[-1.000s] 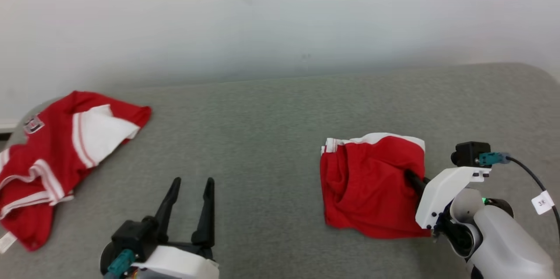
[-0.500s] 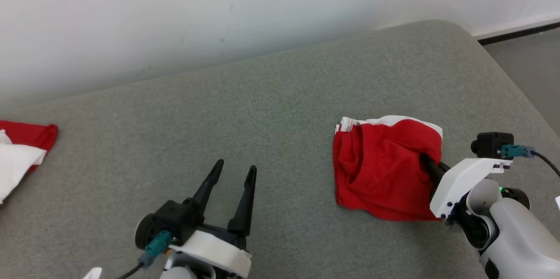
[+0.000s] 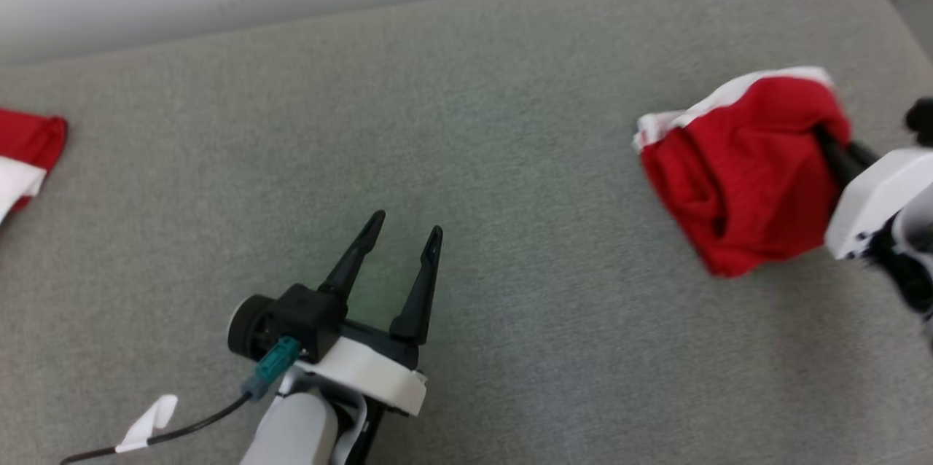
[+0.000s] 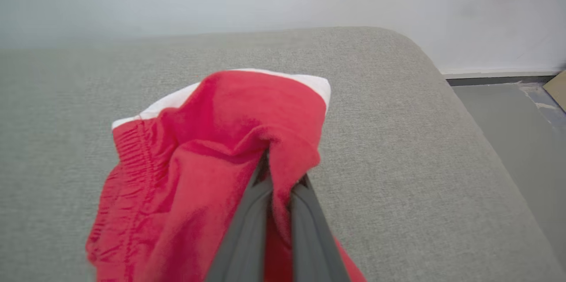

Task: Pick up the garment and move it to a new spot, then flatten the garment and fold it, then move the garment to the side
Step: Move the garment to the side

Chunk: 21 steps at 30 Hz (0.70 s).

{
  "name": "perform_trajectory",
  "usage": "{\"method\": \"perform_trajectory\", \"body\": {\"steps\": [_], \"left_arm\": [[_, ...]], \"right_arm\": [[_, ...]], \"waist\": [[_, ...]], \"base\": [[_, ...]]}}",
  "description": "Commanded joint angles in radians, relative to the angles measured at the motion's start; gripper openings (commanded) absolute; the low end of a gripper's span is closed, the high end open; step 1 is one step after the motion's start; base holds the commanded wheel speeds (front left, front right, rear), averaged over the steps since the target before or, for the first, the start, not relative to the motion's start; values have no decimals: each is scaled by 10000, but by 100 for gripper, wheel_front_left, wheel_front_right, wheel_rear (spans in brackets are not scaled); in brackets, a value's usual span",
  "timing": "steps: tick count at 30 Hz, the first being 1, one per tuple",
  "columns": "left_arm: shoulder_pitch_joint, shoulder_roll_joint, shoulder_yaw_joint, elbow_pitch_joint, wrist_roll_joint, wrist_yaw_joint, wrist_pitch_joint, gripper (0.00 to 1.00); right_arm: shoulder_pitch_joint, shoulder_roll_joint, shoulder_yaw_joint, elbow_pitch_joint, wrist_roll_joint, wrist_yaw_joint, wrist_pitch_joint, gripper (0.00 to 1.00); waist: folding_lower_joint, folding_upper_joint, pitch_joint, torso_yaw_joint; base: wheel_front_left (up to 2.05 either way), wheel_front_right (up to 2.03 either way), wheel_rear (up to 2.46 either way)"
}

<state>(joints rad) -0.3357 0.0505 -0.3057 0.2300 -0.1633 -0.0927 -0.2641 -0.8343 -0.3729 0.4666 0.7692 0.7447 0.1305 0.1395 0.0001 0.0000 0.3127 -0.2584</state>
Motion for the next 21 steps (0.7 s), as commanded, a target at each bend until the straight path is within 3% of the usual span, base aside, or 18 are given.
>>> {"method": "perform_trajectory", "body": {"steps": [1,9,18,19,20,21], "left_arm": [[-251,108,34,13,155,-42,-1,100],[-642,146,82,-34,359,-93,1,100],[-814,196,215,30,455,-147,15,100],[-828,197,223,33,469,-152,15,100],[-833,196,229,34,481,-156,15,100],[-835,191,233,37,485,-156,15,100]], "right_arm": [[-464,-485,126,93,-96,1,-79,0],[-1660,-1992,524,955,-302,1,-239,0],[-2605,-2956,1319,2691,-1073,-9,-671,0],[-2657,-2936,1343,2929,-1093,-8,-740,18],[-2703,-2890,1360,3119,-1114,-8,-826,55],[-2754,-2845,1384,3303,-1145,-8,-904,100]], "waist": [[-1,0,829,484],[-1,0,1769,831],[-1,0,2125,1017],[-1,0,2124,1028],[-1,0,2115,1038],[-1,0,2101,1046]], "base": [[0,0,0],[0,0,0],[0,0,0],[0,0,0],[0,0,0],[0,0,0]]}}
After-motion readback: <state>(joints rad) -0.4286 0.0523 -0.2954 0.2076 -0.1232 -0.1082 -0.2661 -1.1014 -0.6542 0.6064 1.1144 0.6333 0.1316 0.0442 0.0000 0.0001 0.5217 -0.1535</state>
